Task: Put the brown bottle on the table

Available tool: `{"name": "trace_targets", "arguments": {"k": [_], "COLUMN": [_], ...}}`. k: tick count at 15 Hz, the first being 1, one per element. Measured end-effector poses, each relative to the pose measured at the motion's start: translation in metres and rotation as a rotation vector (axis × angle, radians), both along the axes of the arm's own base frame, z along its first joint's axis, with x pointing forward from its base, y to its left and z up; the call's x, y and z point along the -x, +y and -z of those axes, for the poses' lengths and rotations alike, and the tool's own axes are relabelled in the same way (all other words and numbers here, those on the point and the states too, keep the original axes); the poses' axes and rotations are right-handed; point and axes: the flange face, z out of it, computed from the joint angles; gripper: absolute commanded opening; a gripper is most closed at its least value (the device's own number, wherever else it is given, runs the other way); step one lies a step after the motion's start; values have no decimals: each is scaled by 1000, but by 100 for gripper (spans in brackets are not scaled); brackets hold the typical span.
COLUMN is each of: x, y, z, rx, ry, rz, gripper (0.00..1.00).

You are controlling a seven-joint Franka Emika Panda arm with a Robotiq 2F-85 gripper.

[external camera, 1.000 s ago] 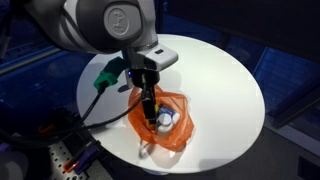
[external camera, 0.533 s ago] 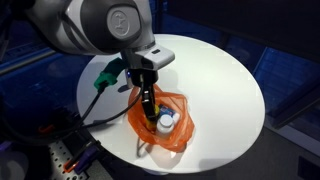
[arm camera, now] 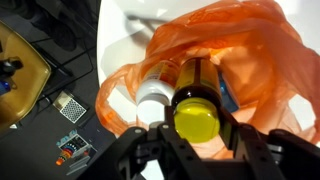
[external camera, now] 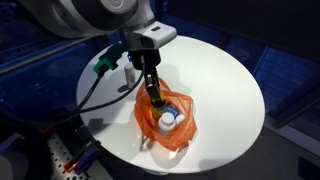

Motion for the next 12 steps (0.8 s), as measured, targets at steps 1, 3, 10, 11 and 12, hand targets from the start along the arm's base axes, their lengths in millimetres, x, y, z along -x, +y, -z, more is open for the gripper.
{"name": "trace_targets", "arguments": {"k": [1, 3, 10, 11, 12], "x": [-3, -9, -29, -31, -33], "y": [3, 12, 71, 82, 94], "z": [-10, -32, -88, -92, -96], "rx": [4, 13, 38, 34, 30], "ry": [-21, -62, -162, -172, -180], "rz": [-7, -27, -139, -156, -177], "gripper": [21, 21, 21, 21, 21]}}
